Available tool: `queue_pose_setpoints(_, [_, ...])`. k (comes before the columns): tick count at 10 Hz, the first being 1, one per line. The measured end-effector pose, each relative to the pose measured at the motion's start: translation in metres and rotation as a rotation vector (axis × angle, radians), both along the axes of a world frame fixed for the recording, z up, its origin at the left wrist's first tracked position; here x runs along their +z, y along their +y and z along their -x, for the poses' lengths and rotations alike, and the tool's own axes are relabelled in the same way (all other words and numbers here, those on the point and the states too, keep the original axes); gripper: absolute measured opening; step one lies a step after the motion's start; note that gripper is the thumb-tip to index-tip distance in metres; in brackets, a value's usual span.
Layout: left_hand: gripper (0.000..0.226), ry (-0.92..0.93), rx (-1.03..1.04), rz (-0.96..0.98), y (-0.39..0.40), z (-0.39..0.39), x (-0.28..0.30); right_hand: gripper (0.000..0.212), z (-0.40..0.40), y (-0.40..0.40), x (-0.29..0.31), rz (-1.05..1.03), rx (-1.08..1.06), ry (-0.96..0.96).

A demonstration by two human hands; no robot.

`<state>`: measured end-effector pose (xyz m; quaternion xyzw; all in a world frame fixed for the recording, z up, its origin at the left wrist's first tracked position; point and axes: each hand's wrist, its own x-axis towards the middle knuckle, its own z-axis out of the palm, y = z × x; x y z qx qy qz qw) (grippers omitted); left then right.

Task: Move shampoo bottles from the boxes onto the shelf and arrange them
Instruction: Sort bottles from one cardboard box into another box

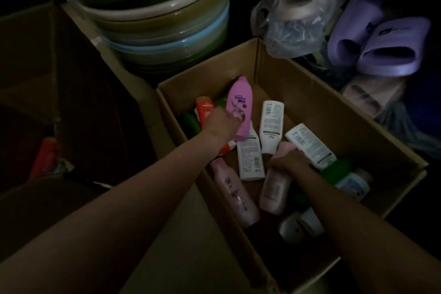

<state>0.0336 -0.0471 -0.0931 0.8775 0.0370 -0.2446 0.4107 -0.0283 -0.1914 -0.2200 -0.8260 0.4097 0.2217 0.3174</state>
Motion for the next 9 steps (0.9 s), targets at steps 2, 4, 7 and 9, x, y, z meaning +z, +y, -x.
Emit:
queue_pose_setpoints(2, [0.049,0.281,-0.321,0.025,-0.002,0.013,-0.021,0.061,-0.035,-0.007,0.066,-0.253,0.234,-0.227])
queue_pose_setpoints(4, [0.061,0.049,0.023,0.158,0.004,-0.001,-0.024,0.033,-0.067,-0.008,0.116,-0.904,0.133,-0.526])
queue_pose_setpoints(7, [0.056,0.04,0.389,0.244,0.021,-0.016,-0.024,0.069,-0.072,0.023,-0.021,0.186,0.14,-0.147])
queue_pose_setpoints(9, [0.056,0.035,0.33,0.231,0.023,-0.018,-0.026,0.082,-0.079,0.003,-0.017,-0.066,-0.156,-0.252])
